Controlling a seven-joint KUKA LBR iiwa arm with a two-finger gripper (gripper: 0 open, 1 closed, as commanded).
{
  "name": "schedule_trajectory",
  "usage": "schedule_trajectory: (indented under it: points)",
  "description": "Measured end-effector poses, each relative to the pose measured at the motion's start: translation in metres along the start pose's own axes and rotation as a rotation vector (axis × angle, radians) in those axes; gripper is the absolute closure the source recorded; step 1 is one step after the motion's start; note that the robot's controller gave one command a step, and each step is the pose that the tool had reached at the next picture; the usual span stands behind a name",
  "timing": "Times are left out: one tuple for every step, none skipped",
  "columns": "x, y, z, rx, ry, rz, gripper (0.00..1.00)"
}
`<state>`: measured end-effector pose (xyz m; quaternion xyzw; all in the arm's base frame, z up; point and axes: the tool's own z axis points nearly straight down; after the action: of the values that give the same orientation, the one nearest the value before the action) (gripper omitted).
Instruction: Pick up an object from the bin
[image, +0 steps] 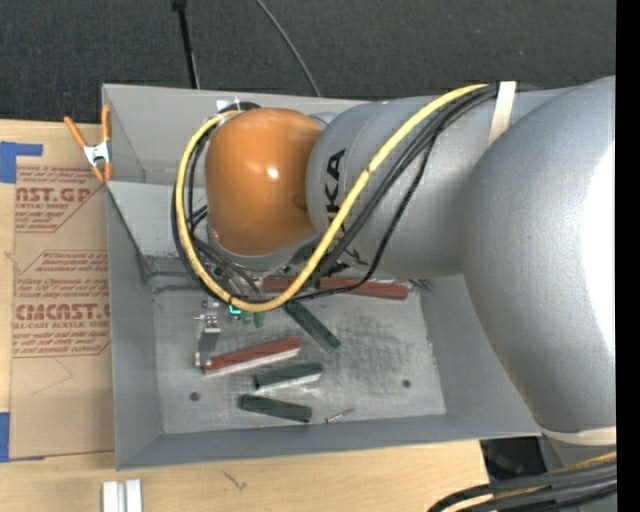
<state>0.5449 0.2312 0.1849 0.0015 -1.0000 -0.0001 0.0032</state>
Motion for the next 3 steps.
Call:
schedule_trajectory:
  points:
    - [-0.002, -0.001, -0.004, -0.002, -0.007, 0.002, 0.00]
    - [0.039, -0.045, 0.097, -0.001, -0.005, 0.149, 1.00]
    - [0.039, -0.045, 0.097, -0.001, -0.005, 0.149, 1.00]
